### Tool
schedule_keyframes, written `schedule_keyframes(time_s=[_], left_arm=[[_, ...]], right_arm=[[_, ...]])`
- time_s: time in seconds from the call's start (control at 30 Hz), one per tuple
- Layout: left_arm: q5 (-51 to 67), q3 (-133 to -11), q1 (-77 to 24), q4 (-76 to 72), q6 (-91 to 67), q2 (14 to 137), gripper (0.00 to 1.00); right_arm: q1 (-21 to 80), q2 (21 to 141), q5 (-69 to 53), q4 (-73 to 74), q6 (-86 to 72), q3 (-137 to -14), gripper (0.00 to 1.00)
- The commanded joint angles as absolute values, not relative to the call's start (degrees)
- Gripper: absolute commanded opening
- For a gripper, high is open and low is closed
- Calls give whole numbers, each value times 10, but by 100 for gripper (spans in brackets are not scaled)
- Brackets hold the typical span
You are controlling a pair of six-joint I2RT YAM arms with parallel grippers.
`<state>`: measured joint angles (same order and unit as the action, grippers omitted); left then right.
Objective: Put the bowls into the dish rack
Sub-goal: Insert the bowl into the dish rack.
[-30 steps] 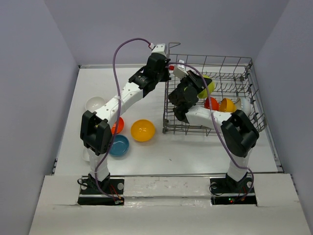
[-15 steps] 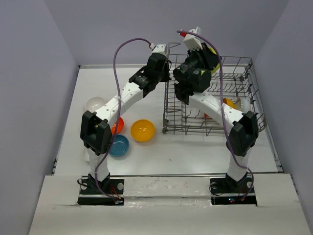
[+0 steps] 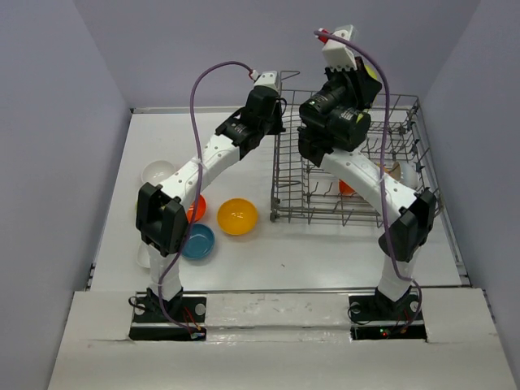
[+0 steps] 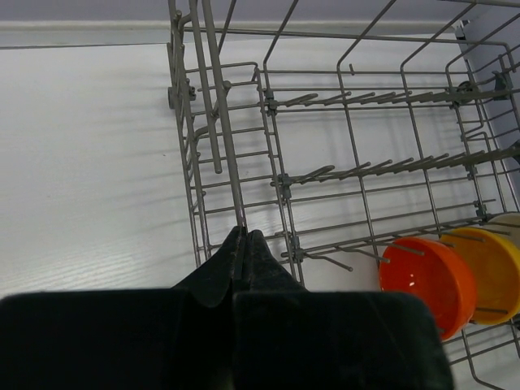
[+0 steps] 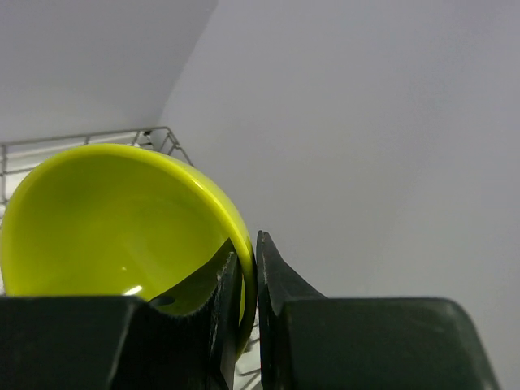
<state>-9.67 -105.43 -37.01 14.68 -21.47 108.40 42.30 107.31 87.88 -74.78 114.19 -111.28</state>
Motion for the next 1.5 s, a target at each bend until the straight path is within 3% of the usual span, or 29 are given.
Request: schedule_keyframes(time_s=[0.0,0.03,0.1,0.13,0.17,0.27,0.33,0.43,0.63,0.87,1.2,1.47], left_arm=[[-100,-1093,-374,145,-210,1100,0],[-100,-1095,-375,145,-211,1101,0],[-102,-1101,-375,148,-212,1105,0],[-105,-1104,-375,149,-211,1106,0],[-106,-1107,-375,152,-209,1107,0],[-110,-1123,-375,163,-208,1113,0],[-112,-1132,-375,165,-208,1117,0],[-114,-1130,-376,167,-207,1112,0],[-118,-1112,-375,163,-202,1096,0],[-118,-1103,-375,159,-200,1093,0],[-117,-1096,-375,155,-200,1095,0],[-118,-1098,-375,156,-200,1098,0]], right_arm=[[439,957,871,-899,996,-1136,1],[439,937,857,-749,912,-1125,1],[439,891,804,-481,545,-1119,1],[439,863,767,-162,394,-1147,1],[439,858,696,-86,296,-1177,1],[439,928,734,-10,304,-1270,1],[439,931,732,-85,348,-1174,1],[439,914,701,-74,324,-1051,1],[389,974,585,215,109,-1069,1],[345,1005,489,349,-40,-1027,1],[339,1004,481,502,-87,-1017,1],[339,973,566,541,-61,-1006,1]])
